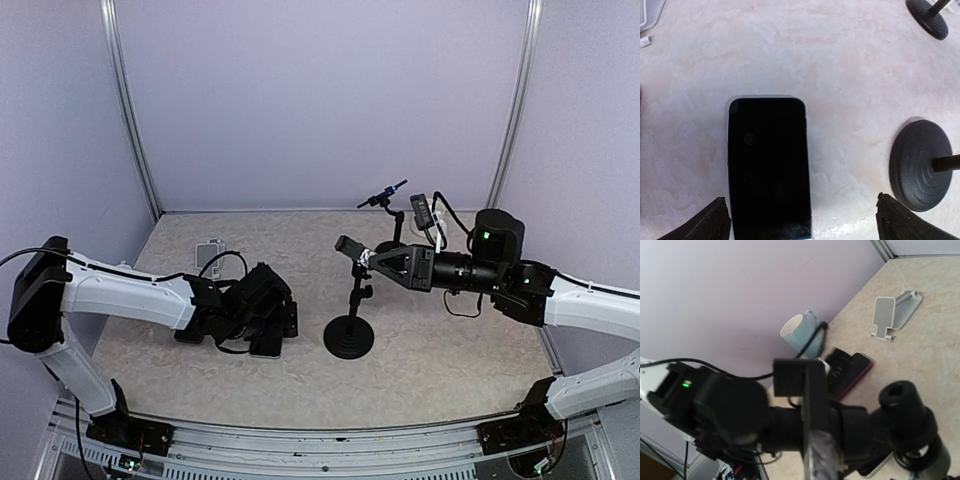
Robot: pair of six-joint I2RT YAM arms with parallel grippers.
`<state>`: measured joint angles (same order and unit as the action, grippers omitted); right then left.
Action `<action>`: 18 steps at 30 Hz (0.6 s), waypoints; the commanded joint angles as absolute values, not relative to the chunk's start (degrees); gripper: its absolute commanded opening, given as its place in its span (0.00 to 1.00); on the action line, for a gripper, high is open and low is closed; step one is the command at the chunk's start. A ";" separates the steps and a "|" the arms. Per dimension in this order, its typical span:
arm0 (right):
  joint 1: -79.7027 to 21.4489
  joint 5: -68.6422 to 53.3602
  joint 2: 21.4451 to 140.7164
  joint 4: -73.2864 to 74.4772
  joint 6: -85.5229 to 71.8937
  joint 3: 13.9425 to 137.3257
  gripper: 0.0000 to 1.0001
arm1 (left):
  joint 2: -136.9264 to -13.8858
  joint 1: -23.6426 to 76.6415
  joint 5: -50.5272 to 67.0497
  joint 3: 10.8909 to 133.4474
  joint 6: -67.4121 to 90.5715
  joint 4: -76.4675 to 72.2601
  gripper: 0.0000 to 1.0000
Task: Remove the phone from the phone stand
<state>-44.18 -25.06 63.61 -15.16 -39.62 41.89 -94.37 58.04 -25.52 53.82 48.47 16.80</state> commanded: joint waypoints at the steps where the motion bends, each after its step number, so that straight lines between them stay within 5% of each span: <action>1: -44.12 -22.50 65.29 -14.84 -36.08 44.91 0.00 | -88.60 57.51 -26.87 52.22 44.82 12.90 0.99; 18: -43.87 -22.18 75.12 -19.67 -33.15 54.67 0.00 | -69.37 52.39 -26.98 42.28 39.95 5.27 0.99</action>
<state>-44.18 -24.10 72.23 -14.44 -36.84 49.67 -74.24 54.46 -26.89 44.45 41.89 8.97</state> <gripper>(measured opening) 0.239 0.988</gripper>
